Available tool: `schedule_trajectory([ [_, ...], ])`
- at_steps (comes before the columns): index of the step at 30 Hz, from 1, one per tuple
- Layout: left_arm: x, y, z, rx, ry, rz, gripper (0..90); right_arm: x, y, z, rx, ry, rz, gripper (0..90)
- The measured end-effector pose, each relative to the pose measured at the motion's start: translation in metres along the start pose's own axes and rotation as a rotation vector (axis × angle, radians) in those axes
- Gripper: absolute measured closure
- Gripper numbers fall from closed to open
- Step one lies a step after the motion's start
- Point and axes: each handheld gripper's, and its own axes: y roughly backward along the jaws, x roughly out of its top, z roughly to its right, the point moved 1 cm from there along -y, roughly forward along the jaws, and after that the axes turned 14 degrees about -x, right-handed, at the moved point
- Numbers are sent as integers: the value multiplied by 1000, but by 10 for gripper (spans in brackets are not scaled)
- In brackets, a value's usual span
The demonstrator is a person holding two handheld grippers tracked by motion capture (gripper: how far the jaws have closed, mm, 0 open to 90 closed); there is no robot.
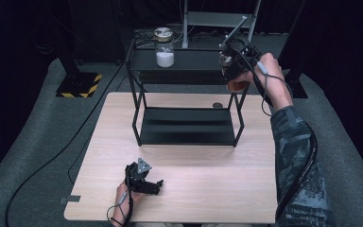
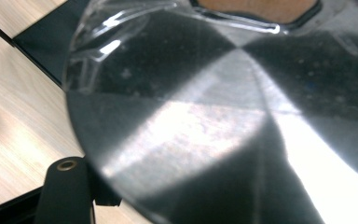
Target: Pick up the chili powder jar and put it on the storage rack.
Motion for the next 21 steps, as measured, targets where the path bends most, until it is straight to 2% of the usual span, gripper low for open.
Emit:
schedule_trajectory([
  [7,0,0,0,0,0,0,0,-2,6,4,-18,-30,36,303],
  [13,0,0,0,0,0,0,0,-8,10,10,-24,-83,85,304],
  [21,0,0,0,0,0,0,0,-13,11,9,-41,-143,144,303],
])
